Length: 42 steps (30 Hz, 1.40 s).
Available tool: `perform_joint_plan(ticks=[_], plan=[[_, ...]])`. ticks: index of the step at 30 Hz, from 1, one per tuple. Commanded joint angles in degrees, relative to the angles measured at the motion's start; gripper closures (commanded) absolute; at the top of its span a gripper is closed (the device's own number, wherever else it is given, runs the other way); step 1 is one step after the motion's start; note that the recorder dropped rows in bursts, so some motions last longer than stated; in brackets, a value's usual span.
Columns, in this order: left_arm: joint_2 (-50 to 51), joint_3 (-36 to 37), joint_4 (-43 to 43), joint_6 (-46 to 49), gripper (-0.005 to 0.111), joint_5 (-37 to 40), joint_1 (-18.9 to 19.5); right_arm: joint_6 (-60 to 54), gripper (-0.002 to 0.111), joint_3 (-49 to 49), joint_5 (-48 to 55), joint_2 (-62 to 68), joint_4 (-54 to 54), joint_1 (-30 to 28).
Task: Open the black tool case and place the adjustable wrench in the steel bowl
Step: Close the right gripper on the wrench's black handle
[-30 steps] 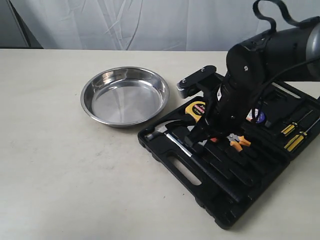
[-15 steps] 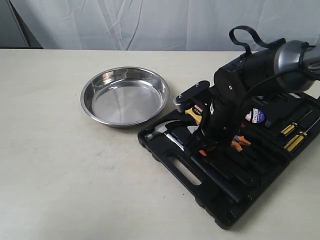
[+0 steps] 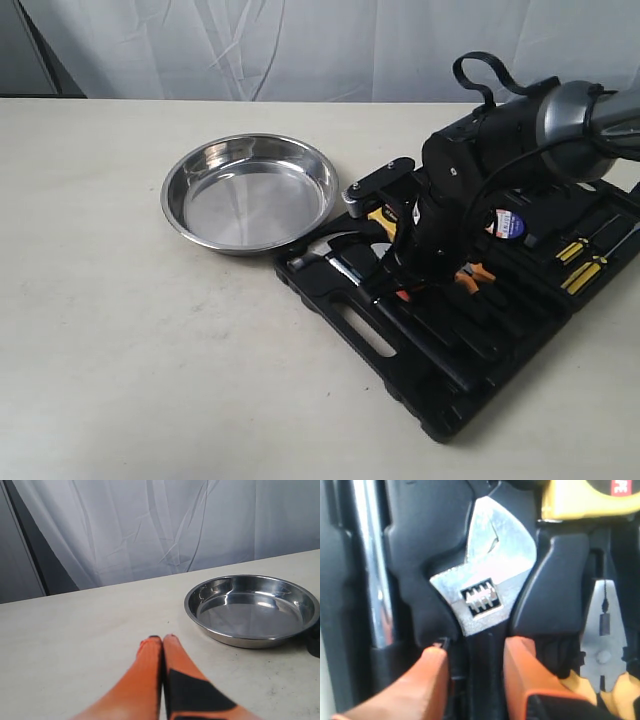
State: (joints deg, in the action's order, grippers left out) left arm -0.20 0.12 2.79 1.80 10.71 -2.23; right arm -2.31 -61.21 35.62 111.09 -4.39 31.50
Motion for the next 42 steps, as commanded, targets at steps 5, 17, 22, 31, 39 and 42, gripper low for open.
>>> perform_joint_plan(ticks=[5,17,22,31,39,42], plan=[[0.20,-0.12,-0.12,-0.08,0.106,-0.39,-0.21,-0.07,0.100,1.24,-0.58,3.78,1.35,-0.19],[0.20,-0.12,-0.12,-0.08,0.106,-0.39,-0.21,-0.17,0.109,1.24,1.07,-0.25,1.35,-0.08],[0.20,-0.12,-0.12,-0.08,0.106,-0.39,-0.21,-0.17,0.109,1.24,1.07,-3.39,1.46,-0.08],[0.20,-0.12,-0.12,-0.08,0.106,-0.39,-0.21,-0.17,0.109,1.24,1.42,-4.99,2.37,-0.08],[0.20,-0.12,-0.12,-0.08,0.106,-0.39,-0.21,-0.17,0.109,1.24,0.13,-5.22,2.84,-0.08],[0.20,-0.12,-0.12,-0.08,0.106,-0.39,-0.21,-0.17,0.109,1.24,-2.27,-5.22,2.84,-0.08]])
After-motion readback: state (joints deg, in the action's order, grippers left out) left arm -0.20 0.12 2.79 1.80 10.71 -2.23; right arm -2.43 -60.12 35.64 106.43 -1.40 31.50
